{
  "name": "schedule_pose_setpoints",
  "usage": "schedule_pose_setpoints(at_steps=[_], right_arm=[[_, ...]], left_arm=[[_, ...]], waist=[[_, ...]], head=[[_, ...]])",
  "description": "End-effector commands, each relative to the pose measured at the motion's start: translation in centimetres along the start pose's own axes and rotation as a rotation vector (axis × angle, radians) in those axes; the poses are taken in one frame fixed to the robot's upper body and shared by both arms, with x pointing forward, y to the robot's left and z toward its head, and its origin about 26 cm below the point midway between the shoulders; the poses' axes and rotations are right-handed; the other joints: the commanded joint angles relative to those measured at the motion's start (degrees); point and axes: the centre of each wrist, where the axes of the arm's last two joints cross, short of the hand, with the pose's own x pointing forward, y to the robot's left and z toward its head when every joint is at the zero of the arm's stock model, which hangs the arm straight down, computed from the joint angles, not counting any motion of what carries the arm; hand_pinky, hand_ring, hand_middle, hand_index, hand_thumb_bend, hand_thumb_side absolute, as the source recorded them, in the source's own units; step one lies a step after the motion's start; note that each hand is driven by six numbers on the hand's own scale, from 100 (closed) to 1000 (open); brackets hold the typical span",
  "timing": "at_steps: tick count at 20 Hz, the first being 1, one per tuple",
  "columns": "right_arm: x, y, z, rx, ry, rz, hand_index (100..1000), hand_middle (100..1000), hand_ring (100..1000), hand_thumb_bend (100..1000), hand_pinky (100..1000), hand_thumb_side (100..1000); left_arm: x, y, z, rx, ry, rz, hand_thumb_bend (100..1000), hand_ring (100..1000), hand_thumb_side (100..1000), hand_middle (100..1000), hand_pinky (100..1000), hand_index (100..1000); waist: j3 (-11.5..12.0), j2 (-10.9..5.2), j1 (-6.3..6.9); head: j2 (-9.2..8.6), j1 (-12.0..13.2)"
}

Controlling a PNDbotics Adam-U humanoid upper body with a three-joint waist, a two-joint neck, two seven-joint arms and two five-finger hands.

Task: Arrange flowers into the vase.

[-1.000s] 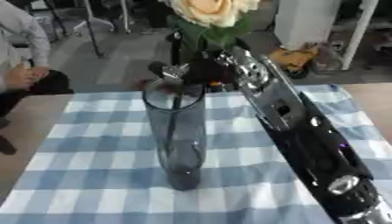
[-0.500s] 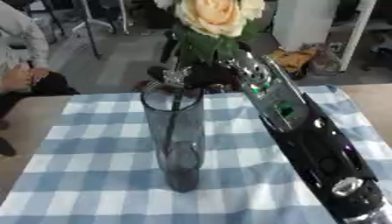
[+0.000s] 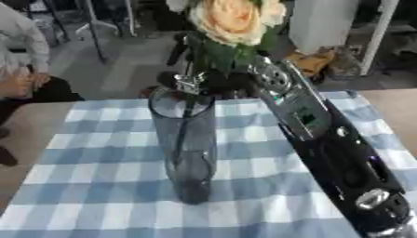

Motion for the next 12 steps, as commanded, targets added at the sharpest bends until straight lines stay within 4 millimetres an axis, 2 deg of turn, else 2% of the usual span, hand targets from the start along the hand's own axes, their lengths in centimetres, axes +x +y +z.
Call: schedule_pose_setpoints(at_steps=[1,6,12], right_arm=[[0.72,-1.42,0.17,-0.013,-0.026,0.037,683,202,1000,475,828,667],[0.62,-1.41,0.26,-0.002,-0.029,0.041,701,213,1000,482,834,709],[0.45,-1.57,0.63,0.005,-0.043,0.048,744,244,1000,495,854,873]], left_arm=[[0.59,0.11,-0.56,-0.008,-0.028,-0.005,100,611,1000,718,391,819],[0.59,0.1,-0.58,-0.009,-0.028,-0.005,100,611,1000,719,391,819],[0.59,0.12,-0.55,-0.009,-0.024,-0.008,100,611,1000,720,390,819]], waist=[[-0.05,-1.43,0.01],[-0.2,-1.38,-0.02],[-0.32,-1.49,0.0]], head=[[-0.83,0.23],[-0.87,0.27],[-1.05,0.37]])
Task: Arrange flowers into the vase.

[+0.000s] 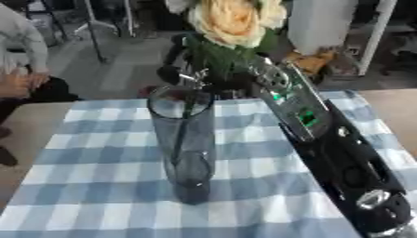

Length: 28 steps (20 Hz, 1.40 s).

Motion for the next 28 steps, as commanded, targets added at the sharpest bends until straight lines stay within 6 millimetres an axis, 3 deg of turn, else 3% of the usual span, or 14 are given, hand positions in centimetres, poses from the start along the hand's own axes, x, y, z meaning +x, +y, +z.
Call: schedule_pose_setpoints(at_steps=[1,13,28], right_arm=[[0.7,-1.5,0.4,-0.021,-0.032,0.034,747,248,1000,497,857,889],[0.6,-1.6,0.9,-0.014,-0.059,0.053,785,283,1000,500,872,1000],[0.6,-1.6,1.6,0.006,-0.089,0.09,835,351,1000,513,901,1000]], left_arm=[[0.6,0.1,-0.5,-0.009,-0.024,-0.009,100,611,1000,720,390,819],[0.6,0.1,-0.5,-0.01,-0.018,-0.01,100,611,1000,721,388,819],[0.6,0.1,-0.4,-0.013,-0.015,-0.009,100,612,1000,722,387,820]], waist=[[-0.01,-1.51,0.08],[-0.09,-1.64,0.21],[-0.17,-1.77,0.35]], head=[[-0.95,0.28],[-1.07,0.41],[-1.22,0.56]])
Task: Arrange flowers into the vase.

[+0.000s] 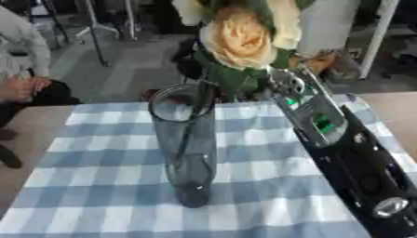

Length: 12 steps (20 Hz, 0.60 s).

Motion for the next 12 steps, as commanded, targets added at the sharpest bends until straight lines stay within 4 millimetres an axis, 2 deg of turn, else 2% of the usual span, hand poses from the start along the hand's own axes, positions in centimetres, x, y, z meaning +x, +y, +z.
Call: schedule_pose_setpoints(at_steps=[1,12], right_arm=[[0.61,-1.29,0.33,-0.011,-0.023,0.037,841,365,1000,517,905,1000],[0.36,-1.2,0.76,0.041,-0.043,0.057,889,434,1000,606,928,1000]], left_arm=[[0.56,0.12,-0.42,-0.011,-0.023,-0.007,100,612,1000,722,387,820],[0.59,0.09,-0.5,-0.013,-0.026,-0.007,100,612,1000,724,384,820]], waist=[[-0.01,-1.58,0.13],[-0.28,-1.51,0.16]], head=[[-0.83,0.16],[-1.01,0.22]])
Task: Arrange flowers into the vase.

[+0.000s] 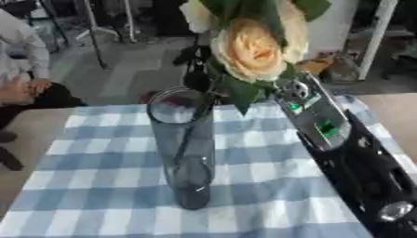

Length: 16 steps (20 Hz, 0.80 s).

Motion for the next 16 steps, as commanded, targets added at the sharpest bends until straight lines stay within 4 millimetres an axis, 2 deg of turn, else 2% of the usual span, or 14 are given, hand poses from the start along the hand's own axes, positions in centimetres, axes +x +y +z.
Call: schedule_pose_setpoints(at_steps=[1,16], right_arm=[[0.6,-1.4,0.3,0.0,-0.026,0.037,891,437,1000,605,929,1000],[0.2,-1.9,1.3,0.008,-0.014,0.087,904,482,1000,655,948,1000]], left_arm=[[0.6,0.1,-0.5,-0.011,-0.027,-0.007,100,612,1000,724,384,820],[0.6,0.2,-0.5,-0.015,-0.024,-0.011,100,613,1000,726,383,820]], waist=[[-0.07,-1.49,0.09],[-0.52,-1.72,0.03]], head=[[-0.61,0.23],[-0.81,0.48]])
